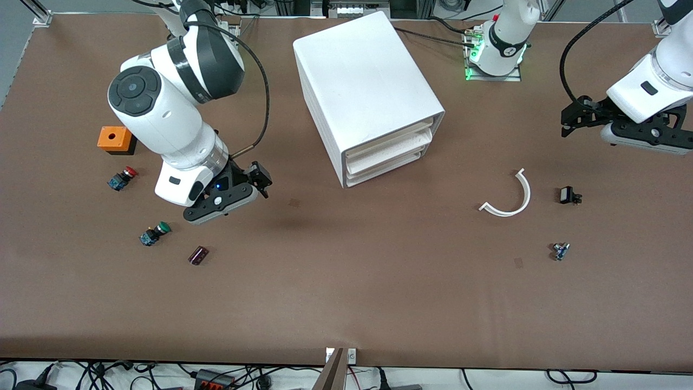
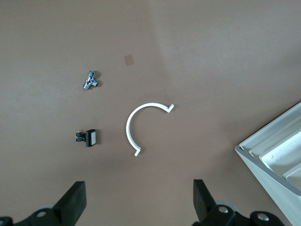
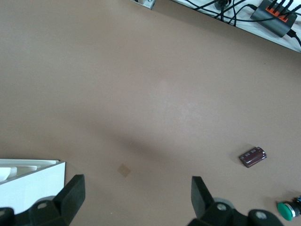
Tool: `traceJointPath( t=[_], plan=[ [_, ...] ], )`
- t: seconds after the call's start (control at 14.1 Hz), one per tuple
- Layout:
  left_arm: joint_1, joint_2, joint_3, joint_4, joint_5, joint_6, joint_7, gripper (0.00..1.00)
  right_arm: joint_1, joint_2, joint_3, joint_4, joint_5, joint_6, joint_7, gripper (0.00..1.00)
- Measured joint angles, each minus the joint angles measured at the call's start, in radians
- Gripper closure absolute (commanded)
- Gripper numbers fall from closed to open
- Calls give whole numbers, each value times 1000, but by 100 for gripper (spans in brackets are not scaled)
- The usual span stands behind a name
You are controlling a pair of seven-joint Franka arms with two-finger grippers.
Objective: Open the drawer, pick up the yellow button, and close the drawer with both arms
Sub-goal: 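Move the right gripper beside the white drawer cabinet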
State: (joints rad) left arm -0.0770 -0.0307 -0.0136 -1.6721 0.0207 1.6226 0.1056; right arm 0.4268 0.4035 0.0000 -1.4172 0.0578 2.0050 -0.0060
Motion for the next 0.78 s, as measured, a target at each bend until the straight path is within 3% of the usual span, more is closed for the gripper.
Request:
traceJointPath(
  t=[0.35,0.78],
  plan=[
    [0,0,0,0,0,0,0,0,-14,0,-5,5,58,0,-2,0],
    [0,0,0,0,0,0,0,0,-20,0,-5,6,59,0,-2,0]
  ],
)
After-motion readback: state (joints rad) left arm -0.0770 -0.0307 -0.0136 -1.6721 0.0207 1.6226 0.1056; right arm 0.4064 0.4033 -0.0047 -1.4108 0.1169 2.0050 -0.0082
